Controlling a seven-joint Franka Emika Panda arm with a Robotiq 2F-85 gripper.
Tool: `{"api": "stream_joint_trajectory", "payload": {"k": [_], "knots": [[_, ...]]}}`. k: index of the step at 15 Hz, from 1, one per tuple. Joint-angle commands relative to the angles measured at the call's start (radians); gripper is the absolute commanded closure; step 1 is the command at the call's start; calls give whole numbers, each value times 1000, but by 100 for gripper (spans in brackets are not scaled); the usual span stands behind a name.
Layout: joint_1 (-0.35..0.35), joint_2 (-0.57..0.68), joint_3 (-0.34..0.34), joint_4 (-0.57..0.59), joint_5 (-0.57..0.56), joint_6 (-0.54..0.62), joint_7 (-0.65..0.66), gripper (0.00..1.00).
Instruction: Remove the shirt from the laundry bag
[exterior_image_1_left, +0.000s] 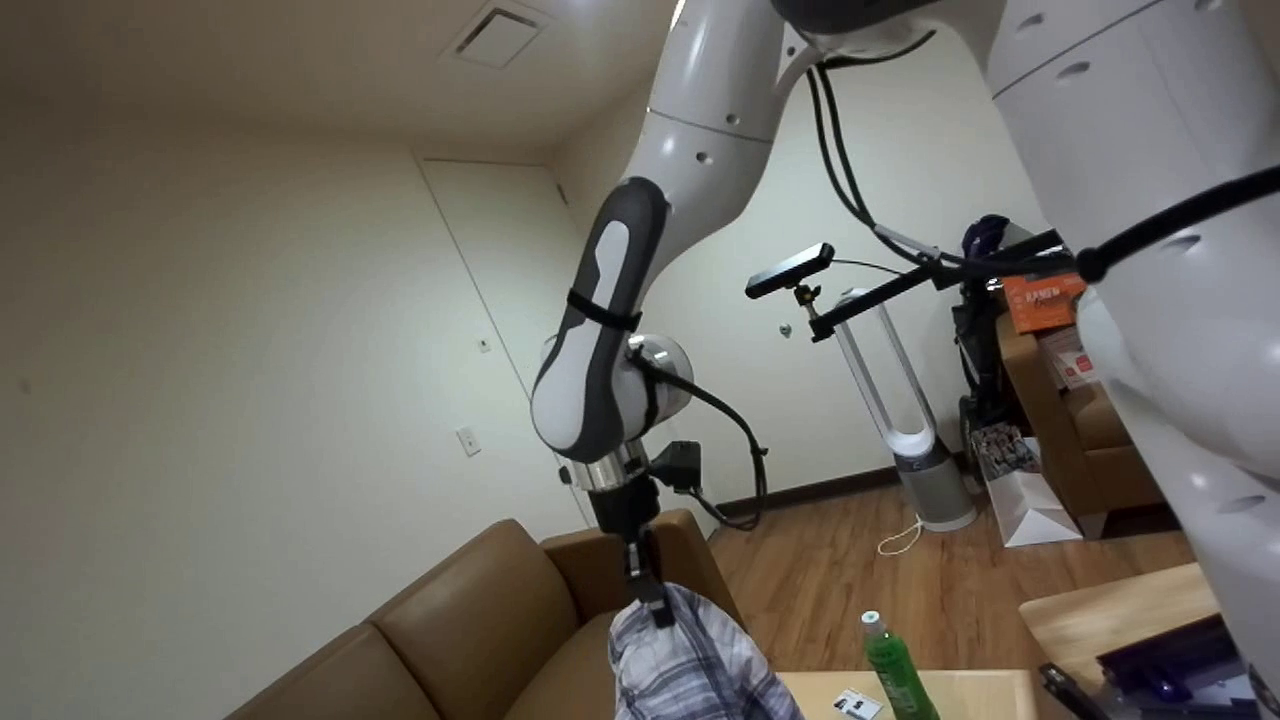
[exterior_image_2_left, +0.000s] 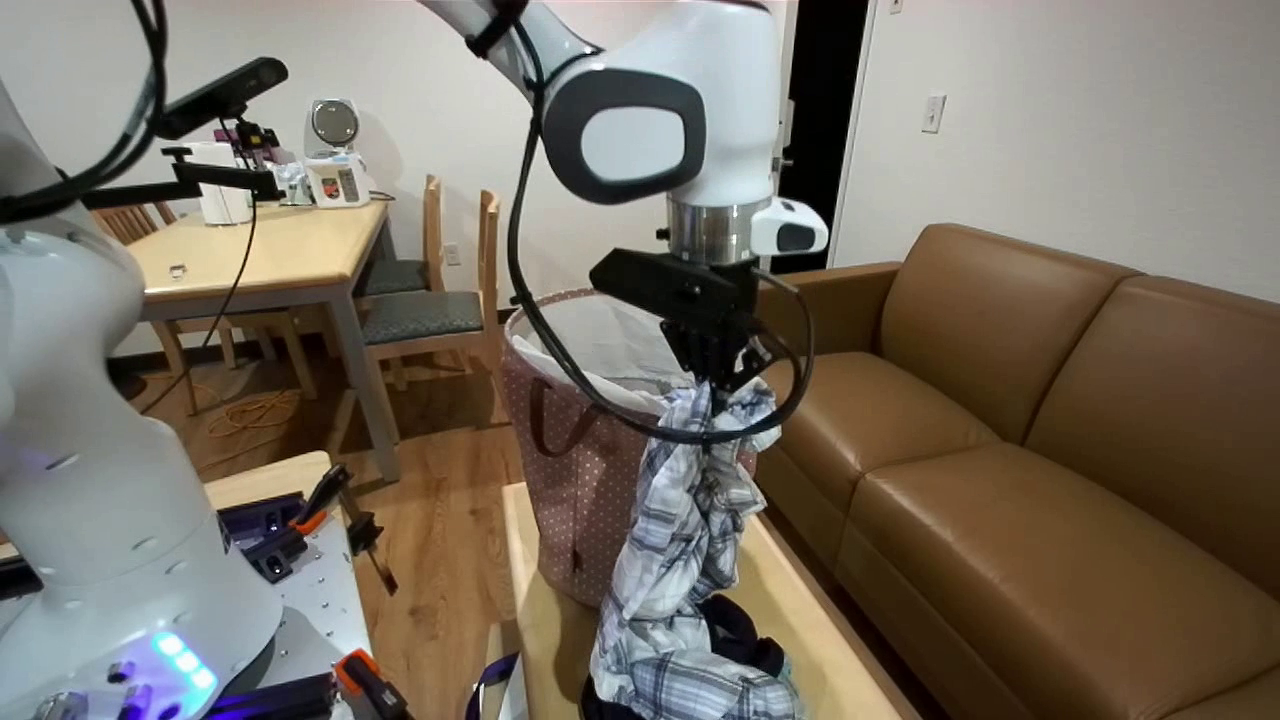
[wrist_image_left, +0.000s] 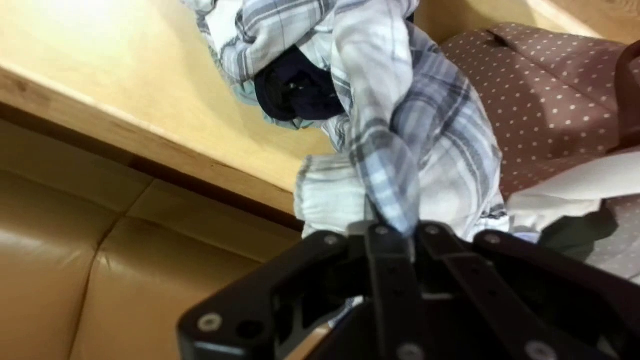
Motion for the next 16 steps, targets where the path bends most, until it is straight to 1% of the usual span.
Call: {"api": "stream_joint_trajectory", "payload": {"k": [1,4,6,8,10,11,14,16], "knots": [[-22,131,1,-18,91,96,97,99],[-32,308,33,37,122,129,170,99],[-24,411,40,79,68,162,269,99],[-26,509,54,138,49,160,335,99],[-20,599,48,198,20,145,407,99],[-38,635,63,221,31,142,407,99],[-69,710,64,256,42,153,437,99],[-121,728,91,255,65,172,402,99]]}}
